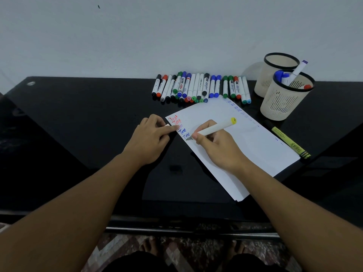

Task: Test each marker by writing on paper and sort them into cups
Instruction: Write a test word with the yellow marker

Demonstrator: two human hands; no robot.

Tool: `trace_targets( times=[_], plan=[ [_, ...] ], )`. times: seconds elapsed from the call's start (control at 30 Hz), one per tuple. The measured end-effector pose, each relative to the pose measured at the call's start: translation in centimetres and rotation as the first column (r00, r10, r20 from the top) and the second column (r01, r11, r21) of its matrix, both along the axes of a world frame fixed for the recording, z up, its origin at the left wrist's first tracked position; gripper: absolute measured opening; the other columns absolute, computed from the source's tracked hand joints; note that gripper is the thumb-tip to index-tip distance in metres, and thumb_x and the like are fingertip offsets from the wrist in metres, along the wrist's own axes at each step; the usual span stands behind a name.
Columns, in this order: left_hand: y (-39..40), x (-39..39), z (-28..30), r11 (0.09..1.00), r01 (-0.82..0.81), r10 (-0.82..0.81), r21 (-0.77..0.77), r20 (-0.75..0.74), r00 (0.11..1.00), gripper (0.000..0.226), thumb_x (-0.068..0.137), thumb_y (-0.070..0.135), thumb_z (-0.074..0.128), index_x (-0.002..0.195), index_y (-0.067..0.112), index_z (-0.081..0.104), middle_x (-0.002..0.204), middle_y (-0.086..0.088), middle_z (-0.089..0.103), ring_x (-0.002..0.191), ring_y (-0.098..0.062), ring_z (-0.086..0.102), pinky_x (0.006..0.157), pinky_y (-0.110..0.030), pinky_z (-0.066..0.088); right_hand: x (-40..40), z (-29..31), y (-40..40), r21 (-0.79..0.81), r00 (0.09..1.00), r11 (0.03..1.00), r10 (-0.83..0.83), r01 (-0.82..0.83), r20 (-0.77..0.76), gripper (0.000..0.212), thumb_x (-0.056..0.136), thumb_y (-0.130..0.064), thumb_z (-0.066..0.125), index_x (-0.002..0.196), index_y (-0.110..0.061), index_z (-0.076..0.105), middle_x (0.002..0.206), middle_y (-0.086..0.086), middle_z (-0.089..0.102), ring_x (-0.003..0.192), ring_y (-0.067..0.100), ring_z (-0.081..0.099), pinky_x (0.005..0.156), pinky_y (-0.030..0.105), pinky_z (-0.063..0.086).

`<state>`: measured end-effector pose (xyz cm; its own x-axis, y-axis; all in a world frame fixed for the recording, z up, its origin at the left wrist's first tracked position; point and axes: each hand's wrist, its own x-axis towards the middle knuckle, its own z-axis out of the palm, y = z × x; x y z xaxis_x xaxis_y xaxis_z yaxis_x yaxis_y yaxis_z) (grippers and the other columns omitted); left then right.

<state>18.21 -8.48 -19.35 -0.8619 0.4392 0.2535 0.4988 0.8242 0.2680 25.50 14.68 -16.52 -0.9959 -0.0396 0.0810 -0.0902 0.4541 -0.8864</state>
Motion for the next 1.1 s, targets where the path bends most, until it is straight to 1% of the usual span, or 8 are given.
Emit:
trace_targets(
  times=[0.3,0.5,0.63,0.73,0.87,0.9,1.0,1.1],
  plan=[
    [-0.11,-0.03,-0.12,1.000,0.002,-0.002,0.012,0.001,1.000,0.050,0.096,0.039,0.032,0.136,0.044,0.061,0.117,0.005,0.046,0.102,-0.019,0.045,0.087,-0.047,0.049,-0.13,-0.12,-0.03,0.048,1.000,0.999,0.009,-0.009,-0.008,0.008,0.101,-0.037,0.062,0.099,-0.030,0.063,0.093,0.007,0.066,0.082,0.016,0.058,0.080,0.040,0.050],
    [-0.11,-0.05,-0.14,1.000,0.003,-0.003,0.020,-0.001,1.000,0.049,0.096,0.038,0.033,0.136,0.043,0.061,0.117,0.005,0.047,0.101,-0.019,0.045,0.087,-0.046,0.049,-0.16,-0.11,-0.01,0.051,1.000,0.999,-0.014,0.015,-0.018,0.009,0.102,-0.035,0.062,0.102,-0.027,0.063,0.092,0.007,0.067,0.080,0.015,0.058,0.077,0.036,0.049],
    [-0.11,-0.02,-0.14,1.000,0.001,-0.001,0.027,0.003,1.000,0.050,0.096,0.039,0.032,0.136,0.043,0.061,0.117,0.005,0.046,0.101,-0.019,0.045,0.087,-0.046,0.049,-0.26,-0.10,0.00,0.036,1.000,0.999,-0.029,0.029,-0.007,0.009,0.102,-0.035,0.062,0.102,-0.027,0.063,0.093,0.008,0.068,0.085,0.020,0.061,0.079,0.038,0.050],
    [-0.07,-0.05,-0.15,1.000,0.002,-0.002,0.022,0.007,1.000,0.049,0.096,0.038,0.033,0.136,0.042,0.062,0.118,0.005,0.047,0.101,-0.019,0.045,0.088,-0.047,0.049,-0.25,-0.17,0.02,0.045,1.000,0.999,-0.016,0.016,-0.003,0.009,0.102,-0.037,0.062,0.101,-0.028,0.064,0.093,0.008,0.066,0.081,0.016,0.058,0.078,0.039,0.049],
    [-0.07,-0.09,-0.12,1.000,0.001,-0.001,0.028,0.003,1.000,0.047,0.096,0.037,0.036,0.135,0.042,0.062,0.118,0.005,0.047,0.101,-0.020,0.045,0.088,-0.047,0.049,-0.18,-0.05,0.02,0.060,1.000,0.998,-0.016,0.016,-0.003,0.009,0.102,-0.037,0.062,0.100,-0.027,0.063,0.092,0.010,0.065,0.075,0.009,0.053,0.075,0.034,0.047],
    [-0.07,-0.08,-0.11,1.000,0.001,-0.001,0.029,0.003,1.000,0.047,0.096,0.036,0.037,0.135,0.042,0.062,0.117,0.005,0.047,0.101,-0.020,0.045,0.088,-0.047,0.049,-0.15,0.00,0.03,0.040,1.000,0.999,-0.025,0.025,-0.005,0.009,0.102,-0.036,0.062,0.100,-0.027,0.063,0.093,0.011,0.066,0.076,0.010,0.055,0.075,0.034,0.048],
    [-0.09,0.02,-0.08,0.999,0.003,-0.003,0.040,0.002,1.000,0.047,0.096,0.035,0.037,0.135,0.043,0.062,0.117,0.005,0.047,0.101,-0.021,0.045,0.088,-0.047,0.049,-0.07,0.11,0.02,-0.023,1.000,0.999,-0.030,0.030,0.005,0.007,0.102,-0.034,0.063,0.099,-0.028,0.064,0.096,0.014,0.068,0.087,0.024,0.061,0.080,0.038,0.050],
    [-0.03,0.04,-0.03,1.000,0.004,-0.004,0.027,0.001,1.000,0.047,0.097,0.035,0.037,0.135,0.042,0.062,0.117,0.004,0.047,0.101,-0.020,0.046,0.087,-0.046,0.049,-0.10,-0.05,0.02,0.014,1.000,1.000,-0.002,0.002,0.007,0.008,0.102,-0.037,0.063,0.100,-0.029,0.064,0.095,0.012,0.066,0.086,0.022,0.059,0.081,0.041,0.050]
  ],
)
